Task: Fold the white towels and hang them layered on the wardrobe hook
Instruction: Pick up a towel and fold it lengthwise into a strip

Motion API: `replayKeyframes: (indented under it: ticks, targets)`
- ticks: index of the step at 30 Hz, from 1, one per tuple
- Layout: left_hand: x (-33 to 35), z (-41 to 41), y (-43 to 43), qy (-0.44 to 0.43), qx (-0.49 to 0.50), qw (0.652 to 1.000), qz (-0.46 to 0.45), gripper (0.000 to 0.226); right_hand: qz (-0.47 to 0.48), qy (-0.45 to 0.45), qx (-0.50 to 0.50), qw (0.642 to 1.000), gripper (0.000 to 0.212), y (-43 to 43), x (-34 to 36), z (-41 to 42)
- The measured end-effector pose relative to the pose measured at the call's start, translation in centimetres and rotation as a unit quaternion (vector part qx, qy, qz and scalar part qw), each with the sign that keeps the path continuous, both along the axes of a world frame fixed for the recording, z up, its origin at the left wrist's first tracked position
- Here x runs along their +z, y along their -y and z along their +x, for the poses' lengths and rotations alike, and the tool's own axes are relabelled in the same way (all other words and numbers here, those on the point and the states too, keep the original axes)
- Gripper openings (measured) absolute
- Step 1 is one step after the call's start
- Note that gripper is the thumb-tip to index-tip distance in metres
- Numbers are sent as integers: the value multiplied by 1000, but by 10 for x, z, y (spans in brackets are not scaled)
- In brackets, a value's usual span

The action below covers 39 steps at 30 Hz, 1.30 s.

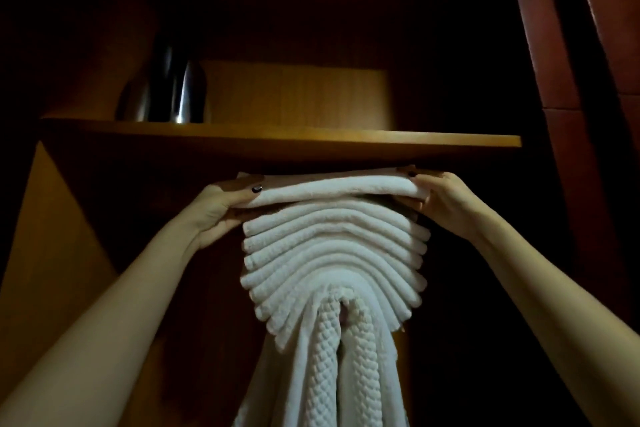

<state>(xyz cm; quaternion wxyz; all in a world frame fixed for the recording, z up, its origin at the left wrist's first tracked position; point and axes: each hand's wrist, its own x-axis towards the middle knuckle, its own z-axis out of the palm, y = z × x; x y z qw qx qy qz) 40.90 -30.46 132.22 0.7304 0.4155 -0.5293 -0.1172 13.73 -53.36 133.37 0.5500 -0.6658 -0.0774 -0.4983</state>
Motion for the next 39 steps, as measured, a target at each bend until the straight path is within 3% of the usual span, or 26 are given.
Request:
replayKeyframes:
  ticks: [6,8,11,13,18,21,25,28,32,35,39]
  targets:
    - [-7,14,15,21,14,999,32,39,24,-34,-67,997,17,26,-14,14]
    - [-10,15,14,94,77,991,49,43,-13,-74,-108,991,20,30,-21,13]
    - [-12,12,15,219,228,946,72,68,-39,-95,-141,985,28,28,-30,11]
    - [-17,7,15,253,259,930,66,71,-47,-95,-192,976,30,26,-33,12]
    - [-28,-6,13,260,185,948,2,41,21,-59,-177,982,41,27,-43,6]
    - [-22,-15,20,265,198,944,1,48,52,-47,-136,988,42,28,-45,2]
    - [-17,-12,21,262,218,940,-19,20,5,-45,-218,975,34,24,-49,13]
    - [-8,-10,14,257,227,938,-62,12,4,8,-212,977,35,15,-40,12]
    - [-4,-13,15,257,212,942,-46,29,41,28,-177,983,35,9,-35,7]
    - [-12,-7,18,234,221,947,-8,48,2,-34,-214,976,28,11,-44,8]
    - [-24,2,25,247,271,930,28,54,-113,-137,-341,923,42,5,-38,6]
